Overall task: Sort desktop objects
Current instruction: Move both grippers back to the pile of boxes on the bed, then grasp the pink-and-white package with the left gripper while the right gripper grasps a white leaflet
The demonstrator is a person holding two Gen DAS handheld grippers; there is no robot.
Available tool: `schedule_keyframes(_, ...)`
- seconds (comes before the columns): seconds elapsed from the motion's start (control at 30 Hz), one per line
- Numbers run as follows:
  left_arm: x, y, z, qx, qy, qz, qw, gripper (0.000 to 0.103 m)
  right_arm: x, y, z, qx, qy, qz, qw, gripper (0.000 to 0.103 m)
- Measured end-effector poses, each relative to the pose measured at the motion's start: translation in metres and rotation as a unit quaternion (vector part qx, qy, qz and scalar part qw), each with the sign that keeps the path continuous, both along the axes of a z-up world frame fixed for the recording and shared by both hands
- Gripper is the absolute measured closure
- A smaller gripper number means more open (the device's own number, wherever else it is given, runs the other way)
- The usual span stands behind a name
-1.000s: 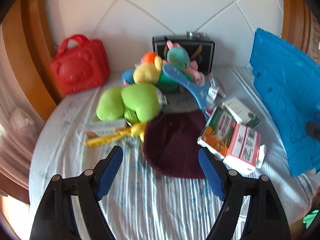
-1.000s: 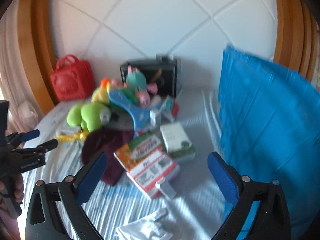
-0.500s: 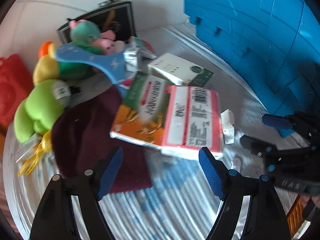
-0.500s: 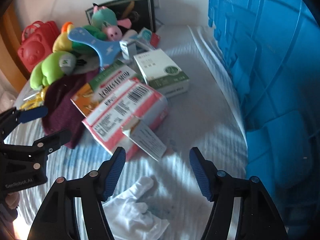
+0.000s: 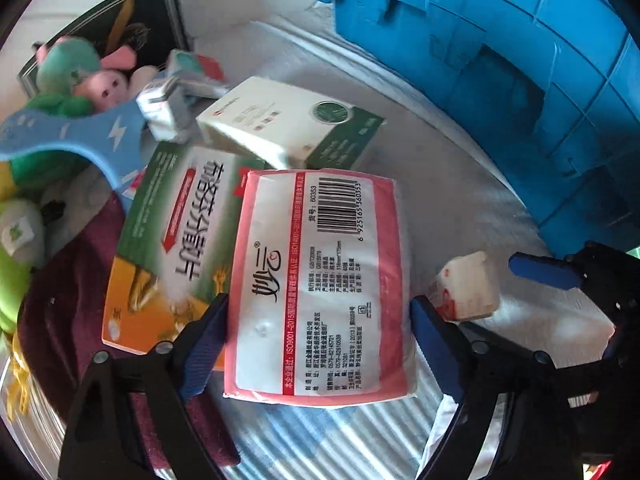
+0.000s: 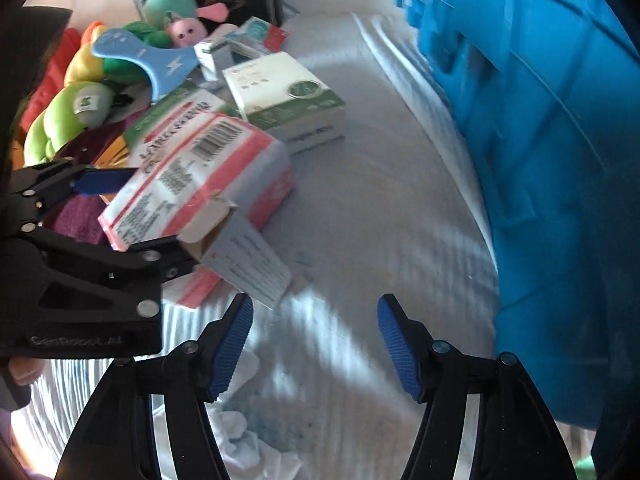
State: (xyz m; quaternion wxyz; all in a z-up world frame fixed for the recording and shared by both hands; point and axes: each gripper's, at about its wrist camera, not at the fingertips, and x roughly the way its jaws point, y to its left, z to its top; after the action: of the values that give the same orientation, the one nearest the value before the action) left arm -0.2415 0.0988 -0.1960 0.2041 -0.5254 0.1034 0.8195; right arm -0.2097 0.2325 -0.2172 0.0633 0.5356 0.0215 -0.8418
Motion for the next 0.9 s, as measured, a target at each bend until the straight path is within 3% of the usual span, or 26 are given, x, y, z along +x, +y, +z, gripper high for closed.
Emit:
schedule_keyframes(0.23, 0.018, -0.055, 0.004, -0.028, 0.024, 0.058, 0.9976, 0.016, -0.006, -0.019, 0.001, -0.007, 0.005, 0.044, 0.999, 0.038)
schedule_keyframes(0.5, 0.022, -0.058, 0.002, -0.039, 0.028, 0.086, 0.9951, 0.015, -0.026, -0.054, -0.015, 0.025, -0.023, 0.112, 0.993, 0.038)
schedule_keyframes(0.63, 0.02, -0.062, 0.001, -0.026, 0.016, 0.097, 0.9948, 0.015, -0.031, -0.058, -0.021, 0.03, -0.027, 0.124, 0.991, 0.034)
schedule_keyframes(0.7, 0.021, -0.061, 0.001, -0.028, 0.02, 0.097, 0.9947, 0.015, -0.033, -0.06, -0.021, 0.03, -0.028, 0.126, 0.991, 0.039)
schedule_keyframes(0.73, 0.02, -0.063, 0.001, -0.029, 0.021, 0.097, 0.9947, 0.015, -0.033, -0.061, -0.019, 0.029, -0.026, 0.127, 0.991, 0.057)
schedule_keyframes(0.8, 0.02, -0.061, 0.002, -0.029, 0.022, 0.097, 0.9946, 0.016, -0.031, -0.064, -0.015, 0.027, -0.026, 0.128, 0.991, 0.077)
schedule_keyframes(0.9, 0.025, -0.059, 0.006, -0.026, 0.023, 0.102, 0.9942, 0.021, -0.025, -0.066, -0.012, 0.012, -0.028, 0.129, 0.991, 0.077)
